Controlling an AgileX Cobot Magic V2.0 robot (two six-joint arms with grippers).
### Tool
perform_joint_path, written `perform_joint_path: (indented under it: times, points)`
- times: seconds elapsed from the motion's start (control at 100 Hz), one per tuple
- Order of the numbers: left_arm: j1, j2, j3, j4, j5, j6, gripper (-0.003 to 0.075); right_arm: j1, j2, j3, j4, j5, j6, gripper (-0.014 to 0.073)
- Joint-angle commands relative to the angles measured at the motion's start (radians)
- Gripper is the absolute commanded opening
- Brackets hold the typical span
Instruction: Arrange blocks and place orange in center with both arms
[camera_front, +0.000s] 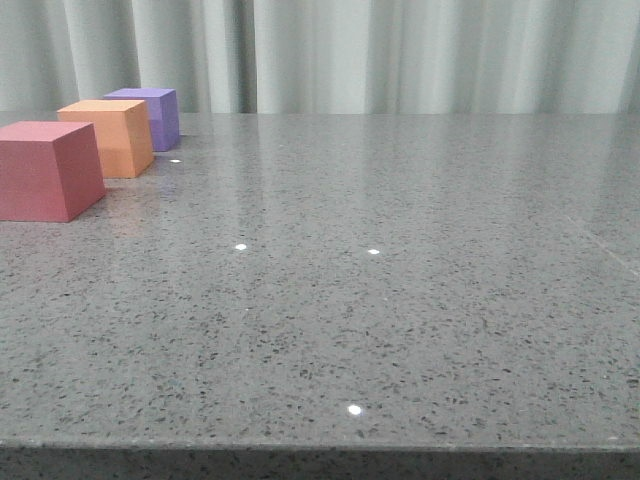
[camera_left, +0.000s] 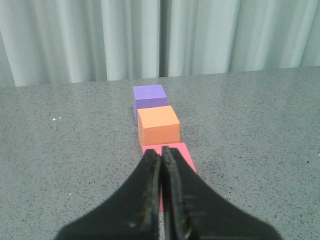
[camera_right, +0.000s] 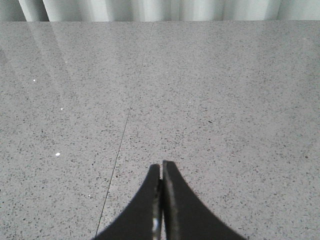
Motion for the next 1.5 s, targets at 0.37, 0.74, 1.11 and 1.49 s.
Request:
perform_joint_path:
  times: [0.37,0.74,1.11,1.49]
  points:
    - [0.002,0.003,-0.027,-0.012,-0.079,-0.006,-0.0020,-0.006,0.000,-0.027,-0.011,-0.076,-0.007,-0.0111]
    - [0.002,-0.026,0.025,0.048,-0.250,-0.006,-0.0020,-0.006,0.000,-0.027,-0.011,-0.076,-0.007,-0.0111]
    - [0.125,-0.249,0.245,0.075,-0.264,-0.006,-0.0020,-0.006,0.000,-0.027,-0.011,-0.076,-0.007,-0.0111]
    - [0.125,-0.504,0.496,0.083,-0.268,-0.012,-0.0020,-0.006,0.000,-0.027,-0.011,-0.076,-0.007,-0.0111]
